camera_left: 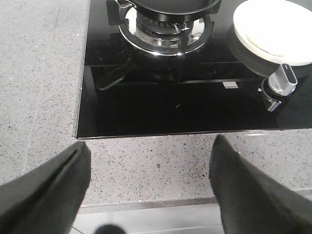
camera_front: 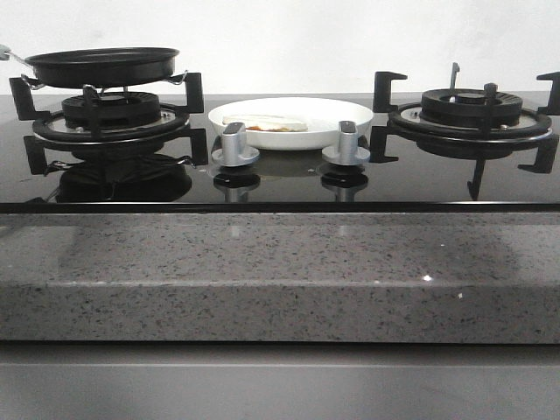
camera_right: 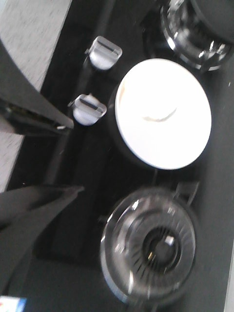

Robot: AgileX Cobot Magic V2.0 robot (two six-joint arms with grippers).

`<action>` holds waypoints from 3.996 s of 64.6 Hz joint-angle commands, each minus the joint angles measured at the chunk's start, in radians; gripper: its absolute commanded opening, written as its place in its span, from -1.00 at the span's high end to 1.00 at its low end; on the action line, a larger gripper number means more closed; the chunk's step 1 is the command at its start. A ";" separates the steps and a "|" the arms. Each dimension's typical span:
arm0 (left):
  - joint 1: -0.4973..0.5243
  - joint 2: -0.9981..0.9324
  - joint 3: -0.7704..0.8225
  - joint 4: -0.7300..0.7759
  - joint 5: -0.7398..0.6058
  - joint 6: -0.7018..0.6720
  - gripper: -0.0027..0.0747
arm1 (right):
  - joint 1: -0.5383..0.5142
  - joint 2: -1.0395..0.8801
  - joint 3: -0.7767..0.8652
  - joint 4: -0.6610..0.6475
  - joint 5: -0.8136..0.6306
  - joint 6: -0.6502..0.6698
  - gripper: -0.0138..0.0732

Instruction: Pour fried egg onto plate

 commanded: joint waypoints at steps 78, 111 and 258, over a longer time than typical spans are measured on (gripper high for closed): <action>-0.008 0.003 -0.023 -0.007 -0.068 -0.007 0.73 | -0.005 -0.808 0.801 -0.039 -0.136 -0.019 0.84; -0.002 -0.022 0.013 -0.007 -0.094 -0.007 0.98 | -0.005 -0.808 0.801 -0.039 -0.136 -0.019 0.84; 0.069 -0.591 0.912 -0.025 -1.063 -0.005 0.98 | -0.090 -1.003 1.104 -0.151 -0.601 -0.019 0.84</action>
